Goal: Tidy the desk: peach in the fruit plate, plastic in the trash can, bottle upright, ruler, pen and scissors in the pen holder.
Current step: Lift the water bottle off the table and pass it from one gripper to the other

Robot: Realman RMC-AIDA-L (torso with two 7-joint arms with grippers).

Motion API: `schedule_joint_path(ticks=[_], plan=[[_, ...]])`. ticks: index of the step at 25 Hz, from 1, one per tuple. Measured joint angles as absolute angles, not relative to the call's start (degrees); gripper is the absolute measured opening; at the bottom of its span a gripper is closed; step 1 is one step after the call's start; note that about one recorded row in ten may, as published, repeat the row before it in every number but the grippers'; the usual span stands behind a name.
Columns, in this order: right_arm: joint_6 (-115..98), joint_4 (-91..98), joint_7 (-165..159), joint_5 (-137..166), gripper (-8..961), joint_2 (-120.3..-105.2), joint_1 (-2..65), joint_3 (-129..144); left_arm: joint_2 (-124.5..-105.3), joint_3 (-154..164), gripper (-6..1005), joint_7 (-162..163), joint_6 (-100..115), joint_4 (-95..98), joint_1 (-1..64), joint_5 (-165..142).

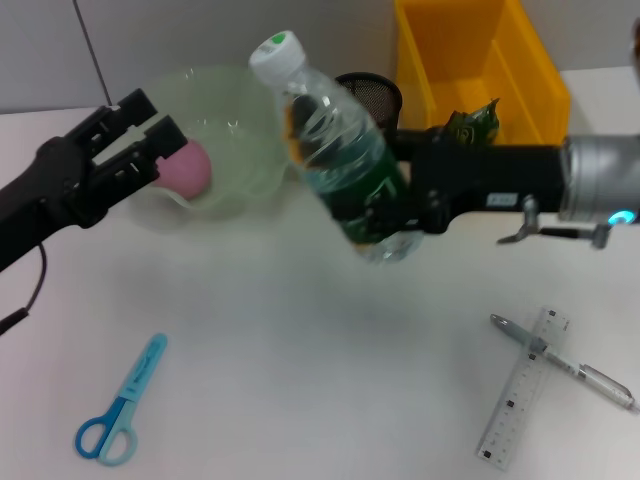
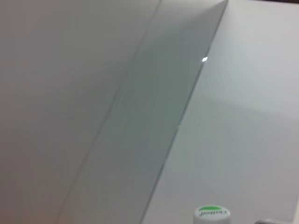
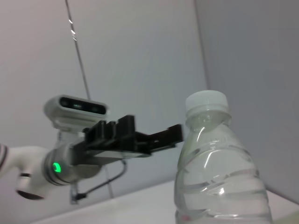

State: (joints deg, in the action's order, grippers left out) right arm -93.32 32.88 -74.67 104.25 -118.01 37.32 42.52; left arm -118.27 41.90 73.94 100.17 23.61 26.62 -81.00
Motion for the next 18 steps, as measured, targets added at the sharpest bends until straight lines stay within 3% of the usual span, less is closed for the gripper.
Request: schedule_joint_path(ticks=[3, 18], plan=[[-94.1, 28.2, -70.8, 103.2, 771, -119.07, 38.1, 43.1, -118.46, 42.0, 814, 73.7, 101.3, 21.4, 28.4, -81.5], [-95.8, 20.5, -65.0, 100.5, 775, -119.25, 39.1, 44.6, -118.57, 44.9, 815, 71.5, 103.7, 19.9, 28.9, -81.5]])
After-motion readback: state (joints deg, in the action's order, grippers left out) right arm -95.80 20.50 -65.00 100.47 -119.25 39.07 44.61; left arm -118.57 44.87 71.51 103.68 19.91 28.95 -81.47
